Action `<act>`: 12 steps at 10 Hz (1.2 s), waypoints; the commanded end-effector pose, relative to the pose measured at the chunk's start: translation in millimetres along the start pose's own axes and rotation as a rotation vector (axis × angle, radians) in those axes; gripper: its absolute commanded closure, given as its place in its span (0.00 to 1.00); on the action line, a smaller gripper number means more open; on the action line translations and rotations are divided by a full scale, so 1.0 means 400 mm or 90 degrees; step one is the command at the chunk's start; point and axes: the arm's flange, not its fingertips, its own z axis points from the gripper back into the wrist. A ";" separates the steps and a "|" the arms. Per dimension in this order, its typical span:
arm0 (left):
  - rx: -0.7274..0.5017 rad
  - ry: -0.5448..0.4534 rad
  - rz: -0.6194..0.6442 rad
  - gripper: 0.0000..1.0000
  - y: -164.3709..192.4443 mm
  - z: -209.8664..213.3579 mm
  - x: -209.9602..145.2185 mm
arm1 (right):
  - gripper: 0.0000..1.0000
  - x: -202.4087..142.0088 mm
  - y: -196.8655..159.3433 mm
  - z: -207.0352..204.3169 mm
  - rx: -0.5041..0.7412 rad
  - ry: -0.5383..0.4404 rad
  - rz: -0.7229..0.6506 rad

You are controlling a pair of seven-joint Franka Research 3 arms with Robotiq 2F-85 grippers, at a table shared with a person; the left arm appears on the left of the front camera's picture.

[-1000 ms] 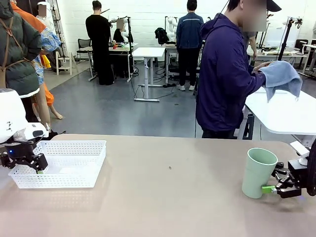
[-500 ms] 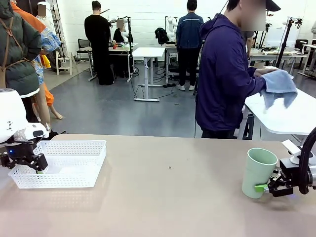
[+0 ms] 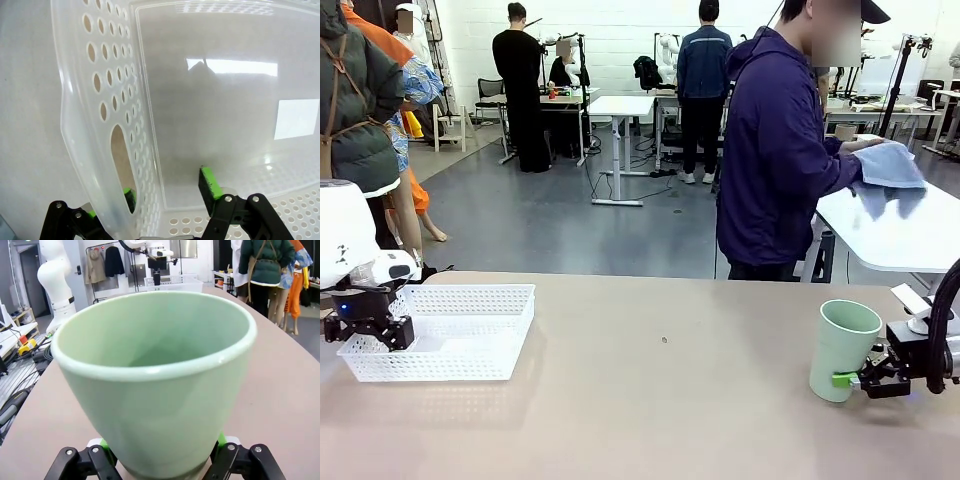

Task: Clean and organize the cups into the basket.
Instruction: Pick up the Organizing basket and move it to the center of the table, then pick up the Reusable plastic cup from the right side of the table and place it inside the Organizing basket.

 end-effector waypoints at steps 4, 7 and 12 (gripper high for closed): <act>0.000 0.029 -0.016 1.00 0.000 -0.044 -0.008 | 0.77 -0.017 0.000 0.000 -0.009 0.006 -0.002; -0.003 0.021 -0.012 0.86 -0.002 -0.046 -0.014 | 1.00 -0.019 -0.001 0.002 -0.011 0.007 -0.008; -0.011 0.015 -0.023 0.58 -0.001 -0.046 -0.018 | 1.00 -0.021 -0.001 0.003 -0.012 0.011 -0.017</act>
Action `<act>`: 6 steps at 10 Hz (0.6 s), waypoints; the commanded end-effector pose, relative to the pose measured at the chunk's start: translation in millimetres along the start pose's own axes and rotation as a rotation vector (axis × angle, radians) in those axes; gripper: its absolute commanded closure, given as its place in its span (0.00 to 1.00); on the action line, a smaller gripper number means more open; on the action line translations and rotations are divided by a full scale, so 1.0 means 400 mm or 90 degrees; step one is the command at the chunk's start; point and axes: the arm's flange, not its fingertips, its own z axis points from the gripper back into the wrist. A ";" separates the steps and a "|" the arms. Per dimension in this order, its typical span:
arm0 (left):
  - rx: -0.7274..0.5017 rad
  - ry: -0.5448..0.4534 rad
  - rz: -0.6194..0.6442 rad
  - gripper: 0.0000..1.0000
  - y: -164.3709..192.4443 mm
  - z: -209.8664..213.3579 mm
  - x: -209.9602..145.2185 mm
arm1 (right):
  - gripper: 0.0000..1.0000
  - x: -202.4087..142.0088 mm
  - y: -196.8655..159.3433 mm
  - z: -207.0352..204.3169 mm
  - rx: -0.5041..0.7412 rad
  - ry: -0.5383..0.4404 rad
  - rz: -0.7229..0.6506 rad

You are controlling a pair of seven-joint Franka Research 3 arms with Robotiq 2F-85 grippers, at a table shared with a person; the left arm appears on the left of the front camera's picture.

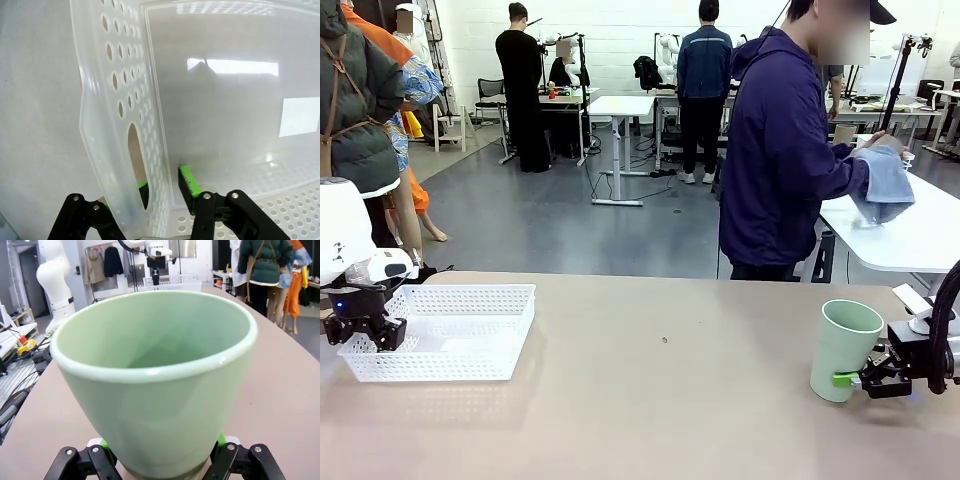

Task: Clean and organize the cups into the basket.
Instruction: Pick up the Organizing basket and move it to the center of the table, then pick up the Reusable plastic cup from the right side of the table and place it inside the Organizing basket.

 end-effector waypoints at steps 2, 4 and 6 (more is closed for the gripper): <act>-0.010 0.012 -0.011 0.38 -0.015 -0.053 -0.019 | 1.00 -0.020 -0.002 -0.002 -0.010 0.011 -0.015; -0.002 0.018 -0.008 0.38 -0.017 -0.056 -0.020 | 1.00 -0.021 -0.003 -0.001 -0.012 0.011 -0.018; 0.009 0.026 -0.003 0.38 -0.014 -0.052 -0.028 | 0.77 -0.021 -0.003 0.000 -0.013 0.012 -0.021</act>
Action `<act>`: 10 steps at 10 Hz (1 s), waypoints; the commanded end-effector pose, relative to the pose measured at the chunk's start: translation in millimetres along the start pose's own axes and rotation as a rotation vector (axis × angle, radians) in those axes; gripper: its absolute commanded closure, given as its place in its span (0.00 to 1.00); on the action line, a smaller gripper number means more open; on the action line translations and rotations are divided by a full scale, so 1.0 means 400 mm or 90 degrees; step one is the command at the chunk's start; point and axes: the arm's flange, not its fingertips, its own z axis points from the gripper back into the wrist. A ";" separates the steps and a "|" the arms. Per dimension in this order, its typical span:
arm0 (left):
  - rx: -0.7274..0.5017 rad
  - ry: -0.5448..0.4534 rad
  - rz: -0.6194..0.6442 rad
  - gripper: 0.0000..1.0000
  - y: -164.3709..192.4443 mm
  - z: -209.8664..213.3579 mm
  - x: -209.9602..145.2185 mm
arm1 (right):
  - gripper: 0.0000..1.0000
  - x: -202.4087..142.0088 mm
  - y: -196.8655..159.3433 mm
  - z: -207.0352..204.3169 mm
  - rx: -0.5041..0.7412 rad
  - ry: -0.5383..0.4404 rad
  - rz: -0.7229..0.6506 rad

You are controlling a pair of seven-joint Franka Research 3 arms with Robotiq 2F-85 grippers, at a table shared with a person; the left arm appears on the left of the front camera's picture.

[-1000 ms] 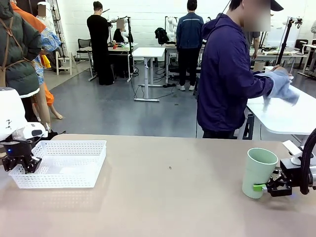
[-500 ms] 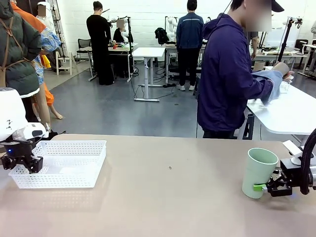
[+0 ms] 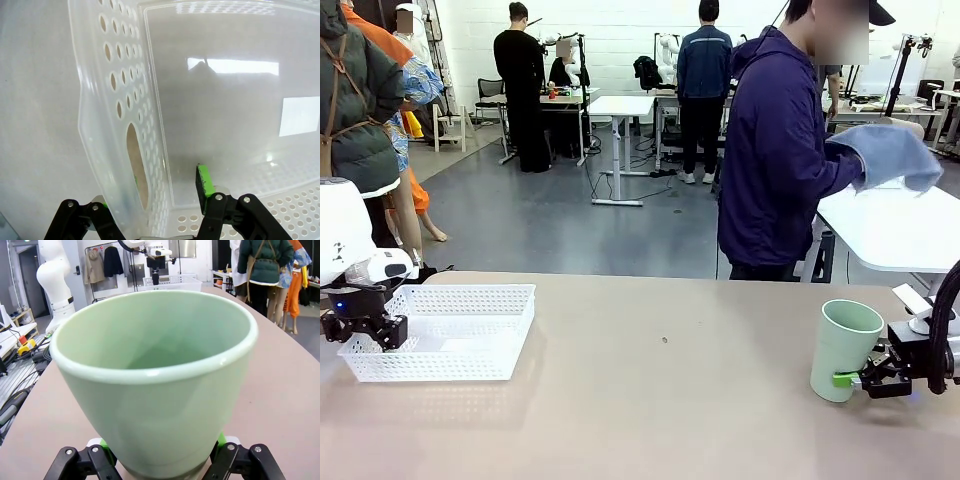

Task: Clean and organize the cups into the basket.
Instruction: Pick up the Organizing basket and move it to the center of the table, then pick up the Reusable plastic cup from the right side of the table and place it inside the Organizing basket.

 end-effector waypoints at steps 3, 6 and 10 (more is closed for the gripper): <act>0.008 0.026 0.004 0.18 -0.006 -0.044 -0.031 | 1.00 -0.022 -0.004 -0.001 -0.009 0.012 -0.022; 0.011 0.027 0.012 0.00 -0.004 -0.042 -0.025 | 0.77 -0.024 -0.006 0.005 -0.008 0.008 -0.025; 0.031 0.041 0.017 0.00 0.011 -0.044 -0.034 | 1.00 -0.028 -0.009 0.007 -0.006 0.006 -0.026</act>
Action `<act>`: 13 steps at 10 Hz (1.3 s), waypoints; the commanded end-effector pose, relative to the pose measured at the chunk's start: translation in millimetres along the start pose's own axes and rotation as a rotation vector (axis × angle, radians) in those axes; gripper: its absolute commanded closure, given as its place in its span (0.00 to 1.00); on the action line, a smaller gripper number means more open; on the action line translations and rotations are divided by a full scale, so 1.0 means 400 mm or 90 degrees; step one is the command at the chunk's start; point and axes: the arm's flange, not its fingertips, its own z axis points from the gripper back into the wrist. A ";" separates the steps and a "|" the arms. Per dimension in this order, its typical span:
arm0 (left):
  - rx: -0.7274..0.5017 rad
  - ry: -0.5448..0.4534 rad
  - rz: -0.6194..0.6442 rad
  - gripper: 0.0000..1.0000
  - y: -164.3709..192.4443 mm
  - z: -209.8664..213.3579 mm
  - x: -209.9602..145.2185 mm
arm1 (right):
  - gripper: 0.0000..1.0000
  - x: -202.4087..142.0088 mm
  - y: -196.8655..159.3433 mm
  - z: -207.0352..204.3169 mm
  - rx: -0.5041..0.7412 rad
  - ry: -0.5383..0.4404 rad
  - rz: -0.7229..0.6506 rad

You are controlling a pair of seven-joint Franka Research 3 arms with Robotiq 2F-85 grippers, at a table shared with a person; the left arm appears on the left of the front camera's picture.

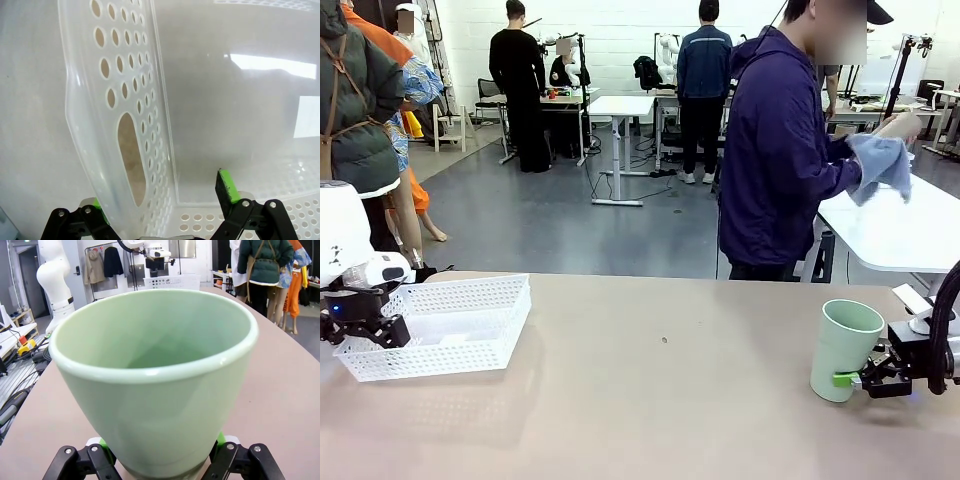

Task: Clean and organize the cups into the basket.
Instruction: Pick up the Organizing basket and move it to the center of the table, then pick up the Reusable plastic cup from the right side of the table and place it inside the Organizing basket.

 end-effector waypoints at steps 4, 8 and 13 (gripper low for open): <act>0.006 -0.011 -0.011 0.00 -0.017 0.018 -0.054 | 0.77 -0.027 -0.007 0.004 -0.008 0.014 -0.023; 0.011 -0.024 0.002 0.00 -0.020 0.050 -0.063 | 1.00 -0.031 -0.010 0.008 -0.009 0.008 -0.025; 0.004 -0.003 -0.001 1.00 -0.011 0.053 -0.066 | 0.77 -0.032 -0.013 0.009 -0.011 0.009 -0.030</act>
